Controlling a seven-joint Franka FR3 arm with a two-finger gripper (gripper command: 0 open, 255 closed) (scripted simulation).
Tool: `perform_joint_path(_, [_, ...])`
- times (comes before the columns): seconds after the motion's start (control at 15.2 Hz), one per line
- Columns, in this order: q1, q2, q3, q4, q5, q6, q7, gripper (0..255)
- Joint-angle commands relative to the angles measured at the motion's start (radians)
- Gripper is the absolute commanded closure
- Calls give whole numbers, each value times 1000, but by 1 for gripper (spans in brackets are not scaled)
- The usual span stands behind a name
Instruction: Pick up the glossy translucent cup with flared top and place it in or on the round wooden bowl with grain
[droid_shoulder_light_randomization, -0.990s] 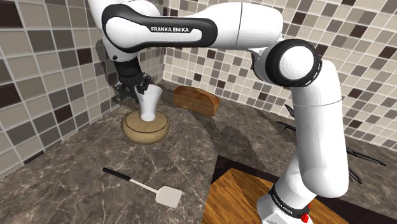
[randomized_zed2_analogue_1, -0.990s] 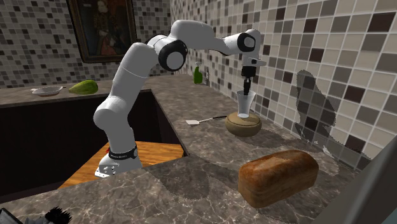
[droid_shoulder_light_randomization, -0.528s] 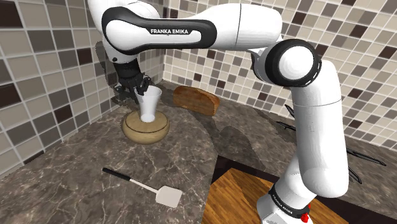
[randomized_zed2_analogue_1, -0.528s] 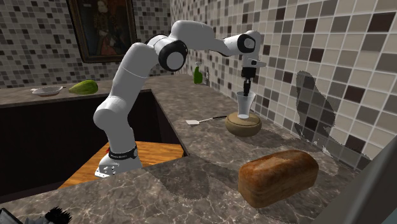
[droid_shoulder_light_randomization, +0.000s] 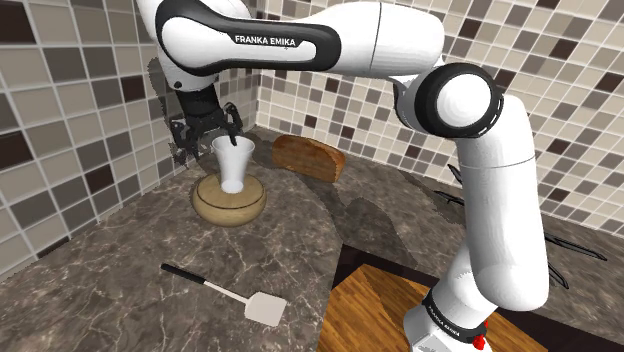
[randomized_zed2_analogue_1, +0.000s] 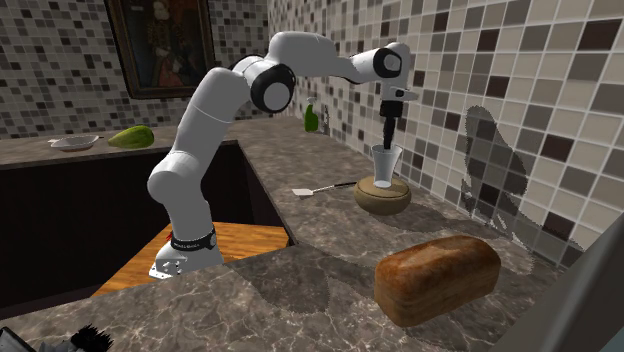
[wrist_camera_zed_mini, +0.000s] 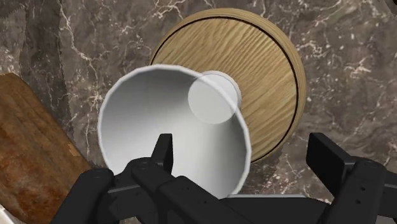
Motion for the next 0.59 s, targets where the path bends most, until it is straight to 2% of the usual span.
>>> perform_joint_path(0.0, [38,39,-4,122,-13,-82,-10,0])
perform_joint_path(0.07, [57,60,-7,183,-20,-120,-16,0])
perform_joint_path(0.53, [57,60,-8,183,-20,-120,-16,0])
